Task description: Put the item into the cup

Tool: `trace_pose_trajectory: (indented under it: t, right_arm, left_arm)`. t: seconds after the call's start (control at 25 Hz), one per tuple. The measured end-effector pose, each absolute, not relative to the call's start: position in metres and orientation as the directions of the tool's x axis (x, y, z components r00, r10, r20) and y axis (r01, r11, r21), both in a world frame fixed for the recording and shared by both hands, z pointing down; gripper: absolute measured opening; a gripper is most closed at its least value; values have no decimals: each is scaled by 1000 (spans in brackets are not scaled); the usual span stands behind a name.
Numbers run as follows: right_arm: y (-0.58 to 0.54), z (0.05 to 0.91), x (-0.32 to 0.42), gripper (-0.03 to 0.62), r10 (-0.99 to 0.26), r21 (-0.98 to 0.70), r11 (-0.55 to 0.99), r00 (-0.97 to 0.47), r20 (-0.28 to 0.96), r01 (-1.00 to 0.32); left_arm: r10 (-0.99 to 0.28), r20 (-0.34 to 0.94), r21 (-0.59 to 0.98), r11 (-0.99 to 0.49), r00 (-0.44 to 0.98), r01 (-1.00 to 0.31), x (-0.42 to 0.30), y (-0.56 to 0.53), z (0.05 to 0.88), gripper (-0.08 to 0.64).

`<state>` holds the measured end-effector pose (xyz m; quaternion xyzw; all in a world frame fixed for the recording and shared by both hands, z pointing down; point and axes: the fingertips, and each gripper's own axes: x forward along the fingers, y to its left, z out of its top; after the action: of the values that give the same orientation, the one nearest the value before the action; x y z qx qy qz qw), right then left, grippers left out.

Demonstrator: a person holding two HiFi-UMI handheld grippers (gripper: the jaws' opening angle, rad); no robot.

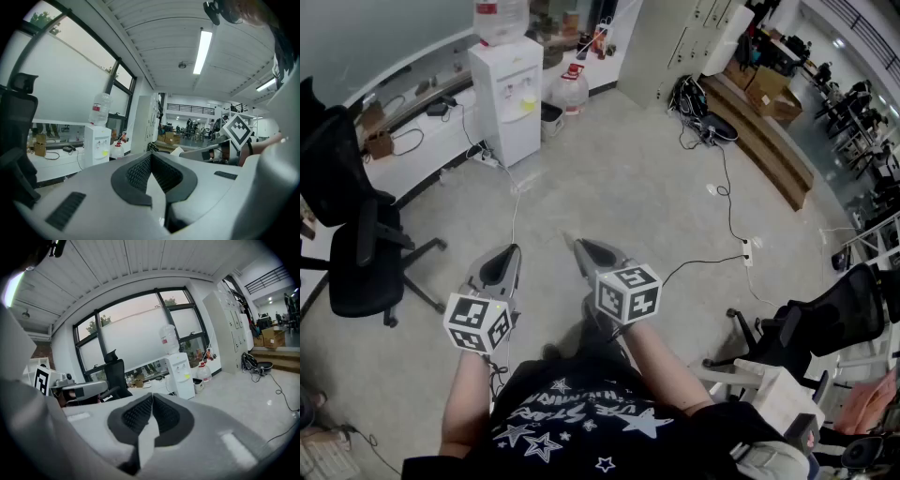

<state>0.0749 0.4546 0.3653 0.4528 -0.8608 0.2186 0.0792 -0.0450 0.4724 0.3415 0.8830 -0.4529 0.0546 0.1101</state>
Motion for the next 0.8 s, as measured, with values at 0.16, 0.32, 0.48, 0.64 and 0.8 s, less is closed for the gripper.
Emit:
trace_pose_trajectory:
  t: [0.16, 0.32, 0.48, 0.64, 0.8]
  right_arm:
    - [453, 366, 67, 2, -737, -295, 506, -584, 340, -811]
    - [455, 366, 63, 2, -732, -298, 516, -594, 335, -803]
    - [457, 370, 60, 2, -734, -334, 498, -594, 328, -800]
    - [457, 377, 68, 2, -762, -338, 458, -559, 327, -822]
    - [456, 378, 73, 2, -776, -326, 439, -536, 332, -837]
  left_arm:
    - [-776, 199, 149, -580, 599, -801, -45, 471, 341, 5]
    - [-766, 210, 151, -589, 608, -794, -44, 472, 345, 5]
    - [-764, 211, 163, -587, 609, -793, -47, 471, 347, 5]
    - [-764, 205, 183, -584, 611, -791, -51, 474, 350, 5]
    - [-743, 198, 199, -608, 639, -768, -50, 476, 354, 5]
